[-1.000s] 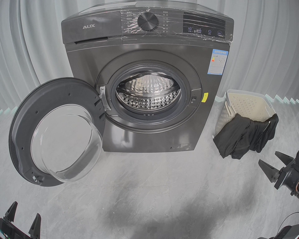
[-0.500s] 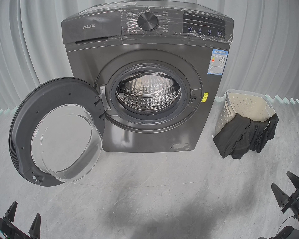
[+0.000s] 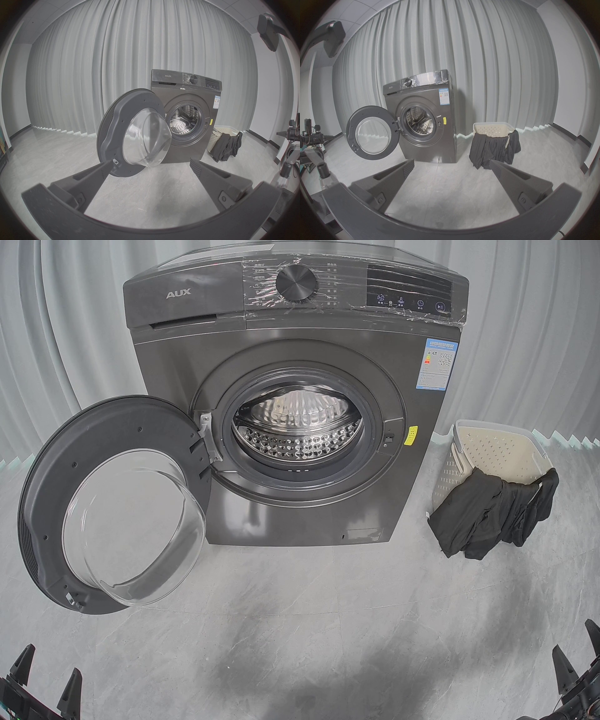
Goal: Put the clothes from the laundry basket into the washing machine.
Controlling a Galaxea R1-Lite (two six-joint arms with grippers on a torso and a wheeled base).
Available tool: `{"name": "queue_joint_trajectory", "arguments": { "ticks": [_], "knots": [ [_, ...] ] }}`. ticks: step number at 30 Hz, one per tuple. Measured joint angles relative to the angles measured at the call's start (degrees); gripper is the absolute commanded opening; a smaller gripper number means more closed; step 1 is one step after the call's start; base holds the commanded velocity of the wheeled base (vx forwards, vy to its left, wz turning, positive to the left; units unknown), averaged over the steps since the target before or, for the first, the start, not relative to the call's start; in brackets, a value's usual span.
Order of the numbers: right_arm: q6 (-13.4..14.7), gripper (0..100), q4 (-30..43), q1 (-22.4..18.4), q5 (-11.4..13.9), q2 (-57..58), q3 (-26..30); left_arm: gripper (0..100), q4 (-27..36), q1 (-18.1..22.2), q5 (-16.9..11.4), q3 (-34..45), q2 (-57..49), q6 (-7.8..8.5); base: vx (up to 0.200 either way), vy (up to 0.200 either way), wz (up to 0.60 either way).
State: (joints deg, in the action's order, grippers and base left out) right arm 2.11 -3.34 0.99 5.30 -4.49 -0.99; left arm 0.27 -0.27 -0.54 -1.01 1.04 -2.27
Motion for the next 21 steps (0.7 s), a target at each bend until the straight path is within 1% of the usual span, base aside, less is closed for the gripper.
{"name": "queue_joint_trajectory", "arguments": {
  "ticks": [5,7,9,11,12,15,16,21],
  "knots": [
    [0.0,100,0.5,-0.6,-0.4,2.5,0.0,100,0.0,0.0,0.0,0.0,0.0,0.0,0.0,0.0,0.0],
    [-0.9,100,0.6,-0.7,-0.8,3.0,0.0,100,0.0,0.0,-0.1,0.0,0.0,0.0,0.0,0.0,0.0],
    [-2.4,100,0.9,-0.7,-1.1,3.3,0.0,100,0.0,0.0,0.0,0.0,0.0,0.0,0.0,0.0,0.0],
    [-2.9,100,1.3,-0.7,-1.6,3.5,0.0,100,0.0,0.0,0.0,0.0,0.0,0.02,0.0,0.0,0.0],
    [-2.9,100,1.6,-0.7,-2.0,3.6,0.0,100,0.0,0.0,0.0,0.0,0.0,0.0,0.0,0.0,0.0],
    [-2.4,100,2.9,-0.7,-4.7,3.7,0.0,100,0.0,0.1,0.0,0.0,0.0,0.0,0.0,0.0,0.0],
    [-2.2,100,3.1,-0.7,-5.3,3.8,0.0,100,0.0,0.1,0.0,0.0,0.0,0.0,0.0,0.0,0.0],
    [-2.1,100,3.3,-0.6,-5.1,3.9,0.0,100,0.0,0.0,0.0,0.0,0.0,0.02,0.0,0.0,0.0]
  ]
}}
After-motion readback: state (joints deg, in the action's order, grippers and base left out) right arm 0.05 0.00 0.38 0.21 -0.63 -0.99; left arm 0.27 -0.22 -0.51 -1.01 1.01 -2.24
